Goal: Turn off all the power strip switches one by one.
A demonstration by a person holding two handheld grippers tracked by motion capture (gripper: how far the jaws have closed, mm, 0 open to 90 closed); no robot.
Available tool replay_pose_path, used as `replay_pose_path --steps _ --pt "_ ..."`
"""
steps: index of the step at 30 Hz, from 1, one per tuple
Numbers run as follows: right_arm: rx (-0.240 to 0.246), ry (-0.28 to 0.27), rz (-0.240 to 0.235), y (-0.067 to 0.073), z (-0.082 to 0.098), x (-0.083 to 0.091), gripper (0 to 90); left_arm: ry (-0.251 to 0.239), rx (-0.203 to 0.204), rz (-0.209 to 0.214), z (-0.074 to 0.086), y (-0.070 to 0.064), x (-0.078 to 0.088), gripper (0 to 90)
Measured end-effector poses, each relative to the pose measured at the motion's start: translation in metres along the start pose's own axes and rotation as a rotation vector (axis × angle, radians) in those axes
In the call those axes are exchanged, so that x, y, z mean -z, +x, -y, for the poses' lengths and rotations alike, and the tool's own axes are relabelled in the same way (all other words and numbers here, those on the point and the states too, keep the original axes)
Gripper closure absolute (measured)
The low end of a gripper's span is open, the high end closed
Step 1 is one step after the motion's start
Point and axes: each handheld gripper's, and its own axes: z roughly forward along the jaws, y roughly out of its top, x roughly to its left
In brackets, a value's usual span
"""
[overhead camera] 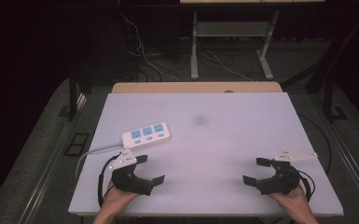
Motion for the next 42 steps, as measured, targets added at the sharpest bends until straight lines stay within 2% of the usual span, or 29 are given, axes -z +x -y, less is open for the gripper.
replay_pose_path --steps 7,25,42 --pt "-0.004 0.001 0.008 -0.001 0.000 0.001 0.6 0.029 -0.013 0.001 -0.010 0.003 0.004 0.0" --pt "-0.001 0.006 0.009 -0.001 0.001 0.000 0.6 0.054 0.004 -0.018 -0.032 0.016 0.017 0.0" --pt "-0.003 0.009 0.009 -0.001 0.001 0.000 0.6 0.081 0.019 -0.040 -0.049 0.036 0.027 0.0"
